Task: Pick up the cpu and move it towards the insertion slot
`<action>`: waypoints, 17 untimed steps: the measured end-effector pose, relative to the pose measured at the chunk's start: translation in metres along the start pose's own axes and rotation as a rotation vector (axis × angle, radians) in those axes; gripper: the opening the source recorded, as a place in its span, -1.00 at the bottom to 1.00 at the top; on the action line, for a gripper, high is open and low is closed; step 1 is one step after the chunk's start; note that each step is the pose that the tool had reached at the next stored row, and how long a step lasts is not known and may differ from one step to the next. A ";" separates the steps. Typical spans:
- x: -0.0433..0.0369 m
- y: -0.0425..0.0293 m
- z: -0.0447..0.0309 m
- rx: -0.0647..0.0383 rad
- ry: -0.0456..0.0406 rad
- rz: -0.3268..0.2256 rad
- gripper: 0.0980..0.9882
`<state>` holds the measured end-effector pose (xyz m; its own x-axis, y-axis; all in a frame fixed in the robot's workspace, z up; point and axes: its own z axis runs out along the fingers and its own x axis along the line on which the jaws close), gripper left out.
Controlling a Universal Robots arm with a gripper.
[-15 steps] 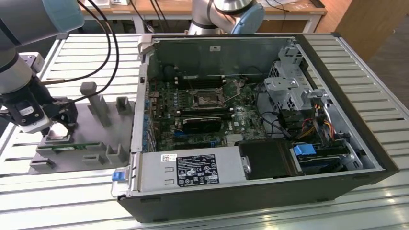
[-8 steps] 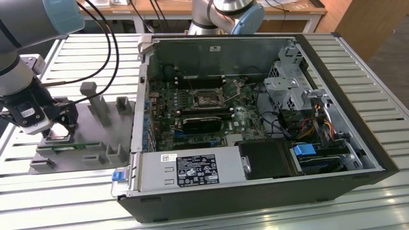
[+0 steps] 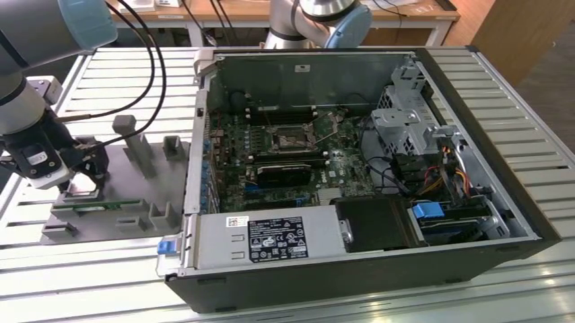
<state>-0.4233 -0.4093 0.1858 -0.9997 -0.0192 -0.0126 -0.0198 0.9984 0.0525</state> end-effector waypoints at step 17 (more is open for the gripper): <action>0.0001 -0.0002 0.0039 -0.015 -0.0004 0.000 0.20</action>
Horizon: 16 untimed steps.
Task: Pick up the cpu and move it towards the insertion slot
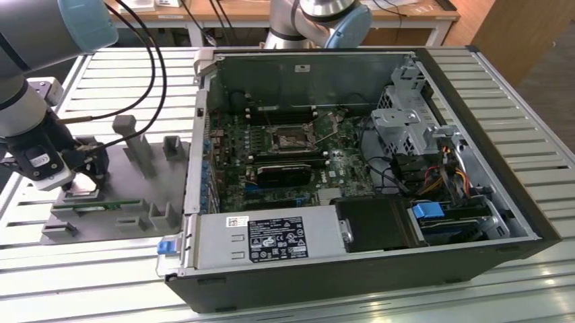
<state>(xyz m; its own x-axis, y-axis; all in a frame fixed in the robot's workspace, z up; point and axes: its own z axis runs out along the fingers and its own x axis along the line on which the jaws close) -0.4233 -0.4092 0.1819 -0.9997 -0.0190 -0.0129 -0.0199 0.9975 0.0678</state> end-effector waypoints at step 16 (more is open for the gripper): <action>-0.0002 0.0010 -0.0150 0.000 -0.0001 0.000 0.00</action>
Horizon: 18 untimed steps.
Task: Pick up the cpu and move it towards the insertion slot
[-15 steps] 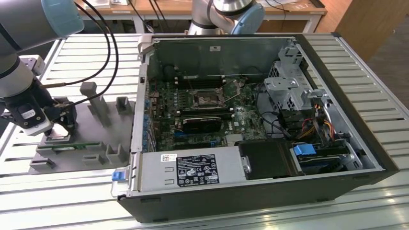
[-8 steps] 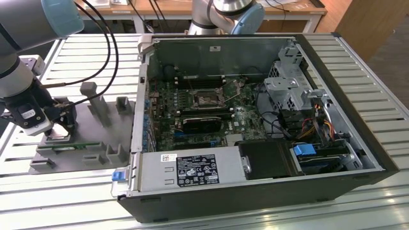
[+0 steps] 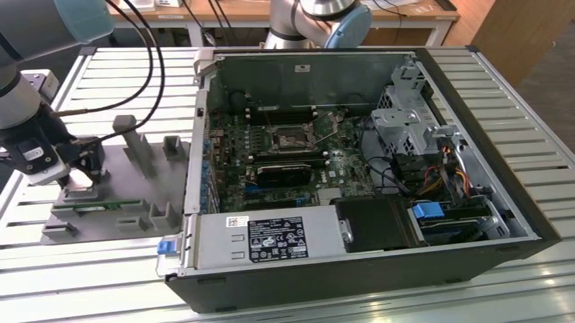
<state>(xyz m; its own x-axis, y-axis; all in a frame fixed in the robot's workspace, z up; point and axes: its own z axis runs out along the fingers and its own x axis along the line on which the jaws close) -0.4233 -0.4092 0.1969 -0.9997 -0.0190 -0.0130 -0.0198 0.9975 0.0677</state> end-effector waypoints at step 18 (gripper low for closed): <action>-0.0005 0.0026 -0.0391 0.000 -0.0005 0.000 0.00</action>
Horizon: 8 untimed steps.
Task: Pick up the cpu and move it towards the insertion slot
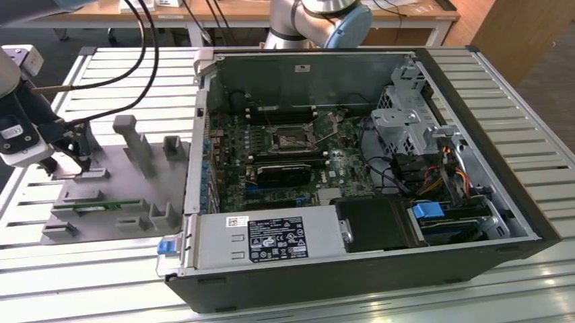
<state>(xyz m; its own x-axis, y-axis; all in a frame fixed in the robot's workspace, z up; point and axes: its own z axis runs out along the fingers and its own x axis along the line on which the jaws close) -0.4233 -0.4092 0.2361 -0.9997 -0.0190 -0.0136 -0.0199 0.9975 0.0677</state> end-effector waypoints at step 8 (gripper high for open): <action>-0.0002 0.0012 -0.0178 0.000 -0.0012 0.000 0.00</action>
<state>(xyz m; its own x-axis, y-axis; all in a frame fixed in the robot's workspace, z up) -0.4233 -0.4092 0.2540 -0.9997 -0.0190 -0.0148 -0.0200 0.9975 0.0676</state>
